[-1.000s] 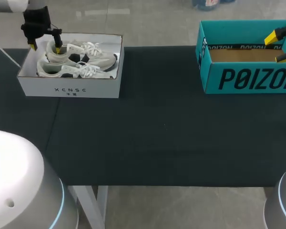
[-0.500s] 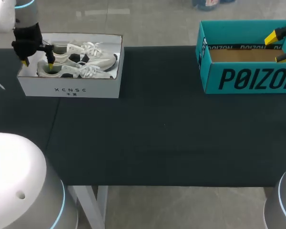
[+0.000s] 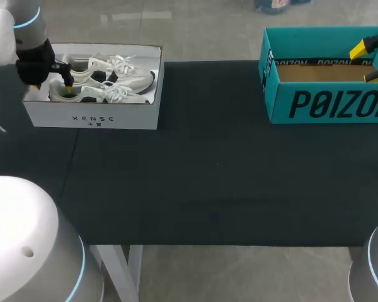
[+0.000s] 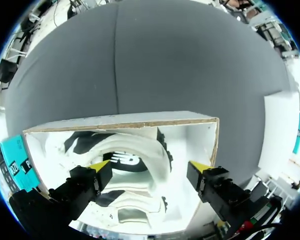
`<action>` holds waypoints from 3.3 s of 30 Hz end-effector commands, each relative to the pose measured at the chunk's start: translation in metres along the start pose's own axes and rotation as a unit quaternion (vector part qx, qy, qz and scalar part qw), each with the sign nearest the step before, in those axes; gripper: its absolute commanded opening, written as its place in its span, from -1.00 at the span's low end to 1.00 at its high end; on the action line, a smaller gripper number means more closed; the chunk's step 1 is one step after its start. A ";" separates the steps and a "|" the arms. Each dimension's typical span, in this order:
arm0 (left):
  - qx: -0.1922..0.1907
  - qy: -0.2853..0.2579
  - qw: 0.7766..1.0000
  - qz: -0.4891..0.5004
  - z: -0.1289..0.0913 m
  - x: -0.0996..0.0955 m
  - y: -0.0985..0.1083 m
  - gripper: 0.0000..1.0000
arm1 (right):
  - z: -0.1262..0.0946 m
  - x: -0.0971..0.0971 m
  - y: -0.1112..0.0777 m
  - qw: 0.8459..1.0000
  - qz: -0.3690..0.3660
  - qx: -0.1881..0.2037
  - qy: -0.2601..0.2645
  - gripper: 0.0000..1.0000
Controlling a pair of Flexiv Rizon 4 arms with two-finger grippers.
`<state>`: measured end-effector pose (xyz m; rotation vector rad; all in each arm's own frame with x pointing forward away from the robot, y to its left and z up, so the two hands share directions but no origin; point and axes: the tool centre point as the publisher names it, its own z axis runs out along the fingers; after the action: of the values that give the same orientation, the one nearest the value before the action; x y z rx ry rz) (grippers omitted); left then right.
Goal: Take the shoe out of the shoebox, open the shoe tongue, remove and reinsert the insole, then place the shoe into the shoebox
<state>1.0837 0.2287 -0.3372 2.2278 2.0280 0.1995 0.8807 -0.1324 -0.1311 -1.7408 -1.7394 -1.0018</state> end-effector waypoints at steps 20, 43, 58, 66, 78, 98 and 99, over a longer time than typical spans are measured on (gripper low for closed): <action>0.048 0.008 0.999 0.004 0.041 0.019 0.022 1.00 | 0.000 0.000 0.000 1.000 0.000 0.000 -0.001 1.00; 0.065 0.003 0.998 0.013 0.060 0.010 0.017 0.29 | 0.000 0.000 0.000 1.000 0.000 0.000 -0.001 1.00; 0.060 0.005 0.998 0.017 0.047 0.009 0.023 -0.83 | 0.000 0.000 0.000 1.000 0.000 0.000 -0.001 1.00; 0.055 0.003 0.998 0.014 0.030 0.014 0.028 -1.00 | 0.000 0.000 0.000 1.000 0.000 0.000 -0.001 1.00; 0.031 0.008 0.999 0.001 -0.050 -0.007 0.032 -1.00 | 0.000 0.000 0.000 1.000 0.000 0.000 -0.001 1.00; 0.029 -0.007 0.998 0.054 -0.126 -0.072 -0.015 -1.00 | 0.000 0.000 0.000 1.000 0.000 0.000 -0.001 1.00; 0.029 -0.007 0.998 0.054 -0.126 -0.072 -0.015 -1.00 | 0.000 0.000 0.000 1.000 0.000 0.000 -0.001 1.00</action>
<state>1.0481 0.1548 -0.2285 2.3692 1.9421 0.1327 0.8807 -0.1324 -0.1311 -1.7408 -1.7393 -1.0018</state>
